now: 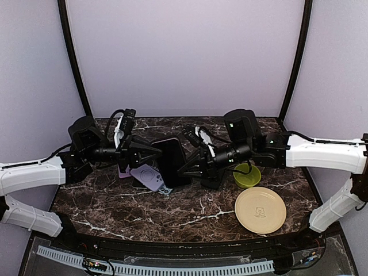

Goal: Put the phone into the phone case
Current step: Pass from the left arm to the right

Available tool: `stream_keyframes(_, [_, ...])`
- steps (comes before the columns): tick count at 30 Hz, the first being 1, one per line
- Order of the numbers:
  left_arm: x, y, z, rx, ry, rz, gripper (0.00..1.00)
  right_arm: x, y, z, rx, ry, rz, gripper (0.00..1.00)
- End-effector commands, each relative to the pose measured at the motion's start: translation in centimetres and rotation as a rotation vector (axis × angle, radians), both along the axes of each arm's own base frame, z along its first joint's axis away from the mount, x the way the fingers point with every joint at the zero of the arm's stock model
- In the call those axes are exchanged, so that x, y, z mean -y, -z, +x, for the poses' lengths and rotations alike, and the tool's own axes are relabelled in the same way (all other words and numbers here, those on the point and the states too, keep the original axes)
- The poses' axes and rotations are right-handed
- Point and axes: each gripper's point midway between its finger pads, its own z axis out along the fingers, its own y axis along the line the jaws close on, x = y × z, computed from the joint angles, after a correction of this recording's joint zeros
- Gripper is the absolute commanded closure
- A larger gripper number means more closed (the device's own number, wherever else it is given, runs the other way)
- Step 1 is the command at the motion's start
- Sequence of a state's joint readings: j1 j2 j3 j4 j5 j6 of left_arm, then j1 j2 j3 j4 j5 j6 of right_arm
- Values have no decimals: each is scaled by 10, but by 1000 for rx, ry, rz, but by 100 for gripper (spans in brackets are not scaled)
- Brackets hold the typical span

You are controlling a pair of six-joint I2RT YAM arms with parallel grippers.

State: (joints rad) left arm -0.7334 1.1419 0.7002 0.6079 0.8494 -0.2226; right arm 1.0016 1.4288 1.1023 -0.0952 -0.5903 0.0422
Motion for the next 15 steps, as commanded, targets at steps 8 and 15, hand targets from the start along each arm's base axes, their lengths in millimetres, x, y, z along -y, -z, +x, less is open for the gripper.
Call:
stream_keyframes(8, [-4,-17,-10,74,39,-45,77,5,-46,1,45,9,133,100])
stream_keyframes(15, [6,-3,-5,29,43,-2,60,2,-74,-6,72,-36,217,100])
